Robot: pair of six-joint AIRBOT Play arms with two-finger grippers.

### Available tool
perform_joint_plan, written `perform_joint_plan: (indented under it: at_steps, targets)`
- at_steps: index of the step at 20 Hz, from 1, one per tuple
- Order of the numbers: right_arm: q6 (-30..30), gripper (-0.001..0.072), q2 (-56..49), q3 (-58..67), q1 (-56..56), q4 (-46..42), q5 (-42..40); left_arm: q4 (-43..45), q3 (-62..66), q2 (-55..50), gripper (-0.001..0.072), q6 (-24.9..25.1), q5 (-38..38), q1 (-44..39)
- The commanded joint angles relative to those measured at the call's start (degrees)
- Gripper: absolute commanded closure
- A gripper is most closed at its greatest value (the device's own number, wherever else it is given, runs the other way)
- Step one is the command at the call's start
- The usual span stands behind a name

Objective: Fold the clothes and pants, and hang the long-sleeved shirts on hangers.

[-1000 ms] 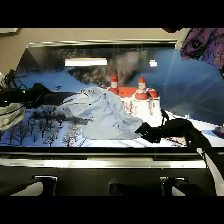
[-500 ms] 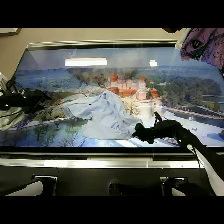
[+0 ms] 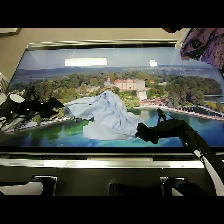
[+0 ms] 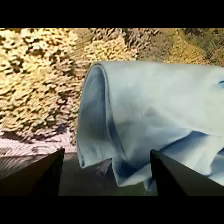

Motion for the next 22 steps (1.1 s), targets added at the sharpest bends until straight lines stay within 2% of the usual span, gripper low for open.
perform_joint_plan:
  at_steps: [1, 5, 6, 7, 10, 13, 18, 22]
  targets:
    - [1.7, 0.0681, 2.4, 0.1, 0.1, -1.7, -1.9, -2.5, -0.2, -3.3, 0.0092, 1.1, 7.3, -2.7]
    - [1.7, 0.0681, 4.3, 0.1, 0.1, -1.7, -2.5, -9.0, -0.2, -5.7, 0.0119, 3.5, 13.9, -5.1]
    - [1.6, 0.0681, 4.9, 0.1, 0.1, -1.9, -2.0, -10.0, -0.2, -6.1, 0.0293, 3.7, 14.7, -5.6]
    - [1.6, 0.0681, 5.4, 0.4, 0.1, -2.6, -1.5, -10.8, 0.0, -6.0, 0.0696, 4.9, 14.6, -5.7]
    - [2.9, 0.0682, 5.7, 8.5, 0.0, -9.9, -2.6, -12.0, 4.0, -2.6, 0.0692, 9.6, 12.3, -4.8]
    - [4.9, 0.0682, 5.7, 25.1, 0.0, -19.7, -4.8, -9.4, 13.7, 4.7, 0.0693, 9.6, 8.0, -1.7]
    - [4.3, 0.0681, 6.7, 56.3, 0.1, -30.1, -14.8, 7.3, 34.8, 18.9, 0.0692, 4.7, -0.2, 1.0]
    - [3.7, 0.0681, 13.4, 70.0, 0.1, -37.3, -21.4, 16.0, 39.3, 32.6, 0.0691, 4.3, -3.3, 1.0]
